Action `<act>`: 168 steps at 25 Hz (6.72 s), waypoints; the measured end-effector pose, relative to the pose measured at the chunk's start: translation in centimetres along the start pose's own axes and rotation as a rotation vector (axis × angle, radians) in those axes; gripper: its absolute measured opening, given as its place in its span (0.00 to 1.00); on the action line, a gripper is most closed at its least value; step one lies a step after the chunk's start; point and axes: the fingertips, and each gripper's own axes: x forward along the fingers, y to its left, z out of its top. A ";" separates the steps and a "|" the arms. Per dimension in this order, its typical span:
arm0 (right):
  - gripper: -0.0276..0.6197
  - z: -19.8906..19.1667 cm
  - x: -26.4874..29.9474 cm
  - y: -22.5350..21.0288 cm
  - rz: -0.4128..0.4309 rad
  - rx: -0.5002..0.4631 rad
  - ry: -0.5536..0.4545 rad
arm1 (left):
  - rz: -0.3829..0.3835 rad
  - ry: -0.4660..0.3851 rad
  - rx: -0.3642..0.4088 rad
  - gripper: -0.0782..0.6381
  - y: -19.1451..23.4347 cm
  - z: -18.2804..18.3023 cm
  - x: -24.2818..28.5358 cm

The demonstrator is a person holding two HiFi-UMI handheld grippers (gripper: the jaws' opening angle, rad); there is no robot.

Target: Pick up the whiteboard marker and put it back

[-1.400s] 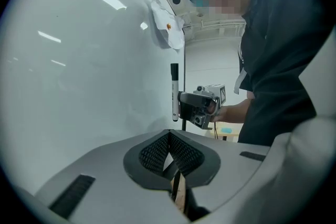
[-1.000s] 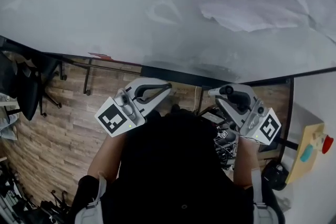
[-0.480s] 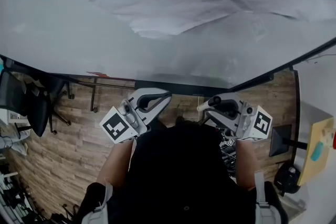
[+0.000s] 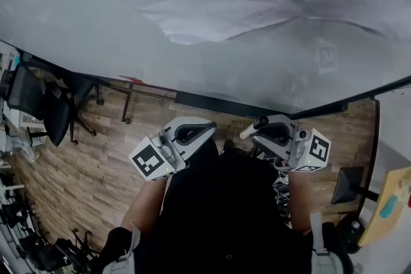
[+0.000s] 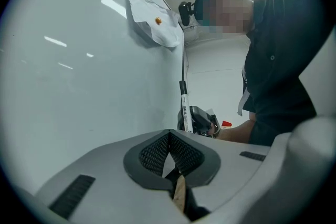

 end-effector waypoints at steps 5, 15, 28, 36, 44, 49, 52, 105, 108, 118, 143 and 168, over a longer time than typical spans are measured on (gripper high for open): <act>0.15 -1.1 1.1 -0.7 0.011 0.011 0.036 | -0.001 0.014 -0.021 0.13 0.2 -0.4 -0.6; 0.15 -2.8 1.9 -2.6 -0.012 0.017 0.092 | -0.053 0.026 -0.049 0.13 1.7 -1.5 0.2; 0.15 -3.6 2.4 -2.6 -0.011 0.041 0.110 | -0.052 0.056 -0.121 0.13 1.6 -2.5 -0.3; 0.15 -3.7 2.7 -2.4 0.007 0.043 0.111 | -0.040 0.040 -0.117 0.13 1.7 -2.1 -0.4; 0.15 -3.1 2.7 -2.5 0.017 0.087 0.055 | -0.057 0.041 -0.114 0.13 1.4 -2.0 0.0; 0.15 -3.0 3.1 -2.4 0.029 0.077 0.059 | -0.071 0.048 -0.120 0.13 1.2 -2.5 -0.1; 0.15 -3.2 3.0 -2.5 0.024 0.067 0.071 | -0.074 0.049 -0.122 0.13 1.2 -2.6 -0.2; 0.15 -4.5 3.2 -4.2 -0.094 -0.186 0.246 | -0.002 0.009 -0.115 0.13 2.9 -2.1 -0.5; 0.15 -4.6 3.7 -5.1 -0.158 -0.218 0.272 | 0.007 0.001 -0.115 0.13 3.3 -2.0 -1.1; 0.15 -8.4 4.3 -8.5 -0.302 -0.356 0.501 | 0.037 -0.002 -0.129 0.13 5.1 -2.7 -2.6; 0.15 -24.8 -2.0 -13.6 -0.340 -0.511 1.164 | 0.044 0.027 -0.148 0.13 4.2 -3.6 -3.0; 0.15 -28.4 -2.8 -14.8 -0.361 -0.546 1.349 | 0.055 0.046 -0.169 0.13 3.8 -5.0 -3.5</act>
